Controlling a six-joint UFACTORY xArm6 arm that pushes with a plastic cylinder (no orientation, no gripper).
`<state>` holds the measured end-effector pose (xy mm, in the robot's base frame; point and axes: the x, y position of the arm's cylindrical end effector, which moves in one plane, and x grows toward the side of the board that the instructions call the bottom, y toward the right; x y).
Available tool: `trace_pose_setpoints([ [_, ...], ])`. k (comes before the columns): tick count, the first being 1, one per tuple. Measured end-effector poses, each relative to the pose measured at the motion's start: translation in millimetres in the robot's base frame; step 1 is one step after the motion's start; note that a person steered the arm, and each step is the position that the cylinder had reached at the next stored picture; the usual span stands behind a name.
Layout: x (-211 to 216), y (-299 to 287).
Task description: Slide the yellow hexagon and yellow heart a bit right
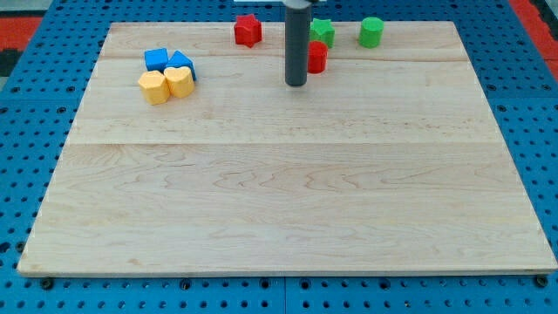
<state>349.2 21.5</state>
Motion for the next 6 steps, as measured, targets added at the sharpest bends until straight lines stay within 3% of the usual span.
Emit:
trace_pose_setpoints([
  [1,64.3,-101.8],
  [2,40.1,-248.5],
  [3,0.3,-262.6],
  [5,-2.2,-151.5],
  [6,24.1,-119.7],
])
